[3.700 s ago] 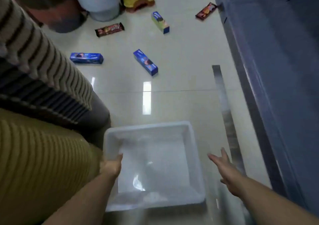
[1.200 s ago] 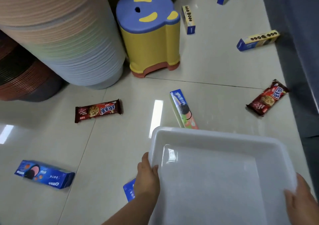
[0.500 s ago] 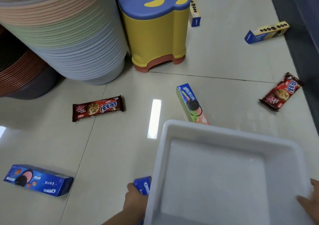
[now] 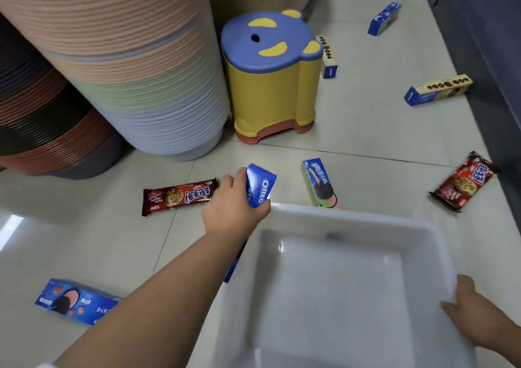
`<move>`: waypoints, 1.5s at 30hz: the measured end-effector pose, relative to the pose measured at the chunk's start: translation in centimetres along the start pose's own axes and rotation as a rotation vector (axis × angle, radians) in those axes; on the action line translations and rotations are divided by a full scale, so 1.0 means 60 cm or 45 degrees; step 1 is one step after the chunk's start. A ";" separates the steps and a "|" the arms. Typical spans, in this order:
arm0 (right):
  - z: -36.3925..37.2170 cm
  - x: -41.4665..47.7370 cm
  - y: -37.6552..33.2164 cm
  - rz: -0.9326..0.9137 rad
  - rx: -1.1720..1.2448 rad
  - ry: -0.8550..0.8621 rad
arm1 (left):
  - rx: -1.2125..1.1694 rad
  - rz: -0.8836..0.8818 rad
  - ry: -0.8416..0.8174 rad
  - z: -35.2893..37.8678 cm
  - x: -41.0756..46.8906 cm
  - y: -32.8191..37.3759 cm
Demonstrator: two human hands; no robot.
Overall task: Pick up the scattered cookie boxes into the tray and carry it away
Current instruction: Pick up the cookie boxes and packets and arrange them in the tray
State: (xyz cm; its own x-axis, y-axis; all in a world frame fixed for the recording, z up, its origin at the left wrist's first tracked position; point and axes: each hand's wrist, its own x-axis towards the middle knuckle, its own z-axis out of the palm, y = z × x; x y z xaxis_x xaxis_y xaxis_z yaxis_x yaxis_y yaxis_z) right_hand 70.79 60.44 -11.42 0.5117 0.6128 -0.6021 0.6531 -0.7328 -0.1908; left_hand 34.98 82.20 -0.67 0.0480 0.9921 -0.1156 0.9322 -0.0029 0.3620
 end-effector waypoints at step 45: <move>0.073 0.253 -0.461 -0.251 -0.075 -0.079 | -0.214 -0.261 -0.467 0.277 -0.080 0.013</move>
State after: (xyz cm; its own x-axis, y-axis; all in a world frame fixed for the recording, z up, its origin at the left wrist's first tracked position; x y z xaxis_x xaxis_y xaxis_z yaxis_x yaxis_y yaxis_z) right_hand 58.06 88.72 -18.67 0.3368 0.7217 -0.6048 0.7696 -0.5811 -0.2648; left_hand 41.46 75.33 -15.22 0.0207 0.8601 -0.5098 0.8660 0.2394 0.4390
